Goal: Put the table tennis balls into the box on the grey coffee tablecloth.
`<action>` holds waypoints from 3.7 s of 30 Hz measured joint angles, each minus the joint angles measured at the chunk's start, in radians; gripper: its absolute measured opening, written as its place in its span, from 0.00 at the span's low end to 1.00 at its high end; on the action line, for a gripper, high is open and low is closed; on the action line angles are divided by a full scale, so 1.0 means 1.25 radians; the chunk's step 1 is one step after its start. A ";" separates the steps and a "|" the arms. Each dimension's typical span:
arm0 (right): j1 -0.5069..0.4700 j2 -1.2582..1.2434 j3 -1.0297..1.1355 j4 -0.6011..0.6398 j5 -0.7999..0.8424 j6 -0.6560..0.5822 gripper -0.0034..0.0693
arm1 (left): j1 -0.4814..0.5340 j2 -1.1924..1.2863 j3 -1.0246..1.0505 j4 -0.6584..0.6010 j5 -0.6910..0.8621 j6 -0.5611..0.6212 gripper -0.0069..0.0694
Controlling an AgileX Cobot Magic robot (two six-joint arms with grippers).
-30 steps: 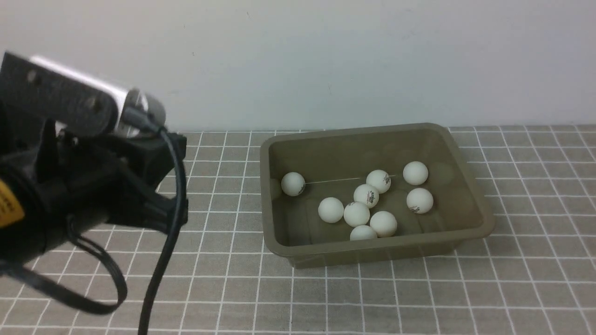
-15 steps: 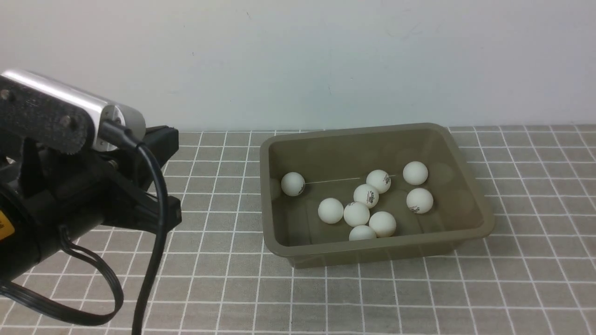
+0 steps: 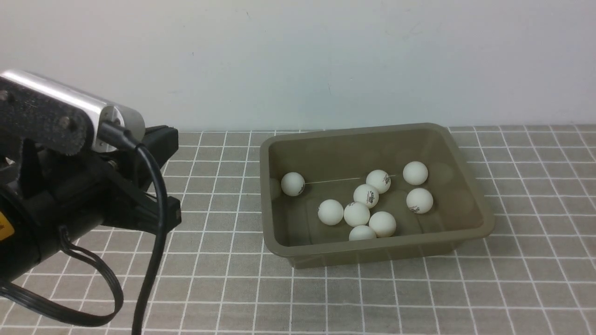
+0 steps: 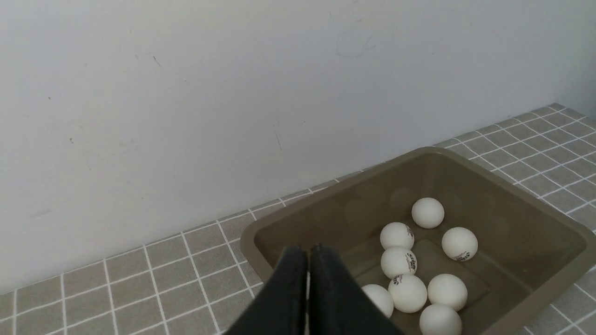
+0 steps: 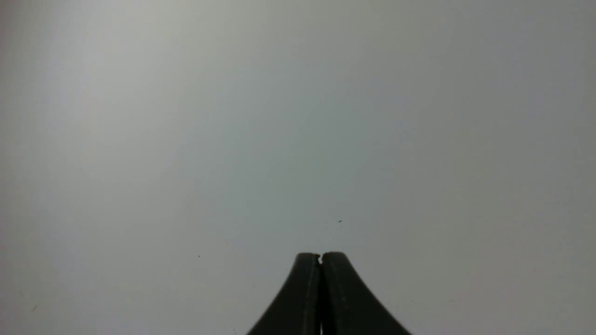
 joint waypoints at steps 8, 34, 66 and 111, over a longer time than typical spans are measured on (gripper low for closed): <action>0.000 0.000 0.000 0.000 0.001 0.000 0.03 | 0.037 -0.147 0.048 0.000 0.095 0.009 0.08; 0.000 0.000 0.001 0.000 0.001 0.000 0.03 | 0.402 -0.701 0.521 -0.005 0.274 0.030 0.08; -0.148 0.000 0.187 -0.115 0.245 -0.037 0.03 | 0.402 -0.701 0.520 -0.006 0.280 0.028 0.08; -0.231 0.001 0.290 -0.084 0.277 -0.036 0.03 | 0.402 -0.701 0.520 -0.008 0.281 0.027 0.08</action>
